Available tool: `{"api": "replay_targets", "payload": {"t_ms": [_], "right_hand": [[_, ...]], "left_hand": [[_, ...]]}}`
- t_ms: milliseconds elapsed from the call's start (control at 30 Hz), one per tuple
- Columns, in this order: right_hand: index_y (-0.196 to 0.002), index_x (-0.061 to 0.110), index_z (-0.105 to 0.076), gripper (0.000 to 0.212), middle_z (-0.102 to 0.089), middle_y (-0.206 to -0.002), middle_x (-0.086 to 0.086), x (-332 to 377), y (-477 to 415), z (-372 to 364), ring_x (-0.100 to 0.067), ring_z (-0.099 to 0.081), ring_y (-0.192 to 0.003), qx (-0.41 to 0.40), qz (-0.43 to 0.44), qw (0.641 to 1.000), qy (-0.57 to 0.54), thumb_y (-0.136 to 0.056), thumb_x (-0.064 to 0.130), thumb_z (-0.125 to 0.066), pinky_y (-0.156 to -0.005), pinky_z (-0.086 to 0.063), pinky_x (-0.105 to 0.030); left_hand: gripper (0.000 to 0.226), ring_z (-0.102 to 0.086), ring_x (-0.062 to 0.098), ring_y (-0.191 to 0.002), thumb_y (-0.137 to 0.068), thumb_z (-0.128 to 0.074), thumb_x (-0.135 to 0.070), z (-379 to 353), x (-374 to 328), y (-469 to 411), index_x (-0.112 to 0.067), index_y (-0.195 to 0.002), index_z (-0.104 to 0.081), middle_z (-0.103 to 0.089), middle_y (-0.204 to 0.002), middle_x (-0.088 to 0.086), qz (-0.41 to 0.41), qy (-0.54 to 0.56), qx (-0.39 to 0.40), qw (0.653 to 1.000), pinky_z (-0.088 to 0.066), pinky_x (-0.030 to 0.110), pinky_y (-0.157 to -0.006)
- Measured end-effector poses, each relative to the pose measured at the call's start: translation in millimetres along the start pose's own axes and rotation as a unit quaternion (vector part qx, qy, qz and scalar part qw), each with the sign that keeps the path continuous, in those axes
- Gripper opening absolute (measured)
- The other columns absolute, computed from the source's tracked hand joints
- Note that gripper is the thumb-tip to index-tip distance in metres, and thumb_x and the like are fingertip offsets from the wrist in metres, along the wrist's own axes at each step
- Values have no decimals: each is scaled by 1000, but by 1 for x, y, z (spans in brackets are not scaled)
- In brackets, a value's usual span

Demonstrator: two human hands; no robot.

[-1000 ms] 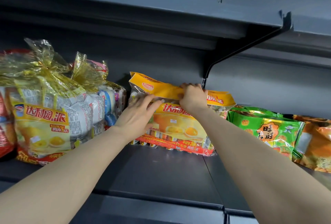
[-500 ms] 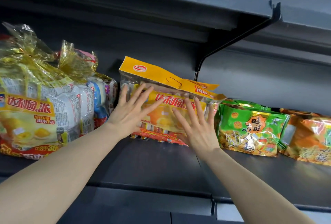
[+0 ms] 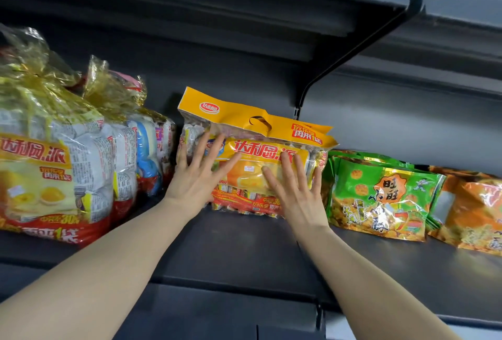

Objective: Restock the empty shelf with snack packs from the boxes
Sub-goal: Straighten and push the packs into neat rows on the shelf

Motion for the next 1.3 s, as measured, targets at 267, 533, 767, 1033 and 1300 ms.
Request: {"api": "replay_targets", "payload": {"t_ms": [267,533,767,1033,1300], "right_hand": [[-146,13,-48,81,-46,-150,-16,5,24,46,-41,-48,-133,-40,57,997,23,-73,16,-84,-102,-46,-54],[-143,9,-46,63,-55,-129,-17,21,47,121,-39,-59,-106,-70,96,993,11,-85,13,-71,-89,-50,-50],[-139,12,-49,53,-59,-119,-13,51,62,183,-35,-58,-98,-133,128,983,-8,-90,19,-68,-84,-47,-45],[-135,14,-49,64,-58,-114,-12,141,51,229,-35,-56,-97,-160,139,977,-14,-78,19,-77,-83,-44,-44],[-133,11,-54,52,-58,-123,-15,246,29,270,-37,-57,-104,-184,125,975,-15,-83,12,-68,-89,-45,-46]], "left_hand": [[86,-39,41,-139,-63,-90,-35,39,-17,43,-18,-139,-53,-40,-151,21,-67,40,-45,996,-37,58,-109],[65,-58,33,-111,-68,-87,-36,127,-21,85,-20,-125,-59,-57,-127,8,-44,73,-71,994,-51,46,-90],[59,-57,33,-111,-80,-79,-36,182,13,138,-18,-131,-56,-57,-125,9,-16,69,-77,995,-51,47,-88],[58,-56,31,-108,-76,-80,-35,197,94,198,-18,-128,-59,-58,-123,7,-17,62,-104,992,-49,43,-84],[61,-49,31,-123,-77,-80,-33,173,203,247,-17,-131,-58,-54,-132,8,-42,87,-93,991,-49,47,-94]]}}
Point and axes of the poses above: each hand's wrist, its own y-axis away from the middle knuckle, its own z-axis out of the back of the hand, x = y × z, the point moved 6 cm from there along -y, towards the middle knuckle
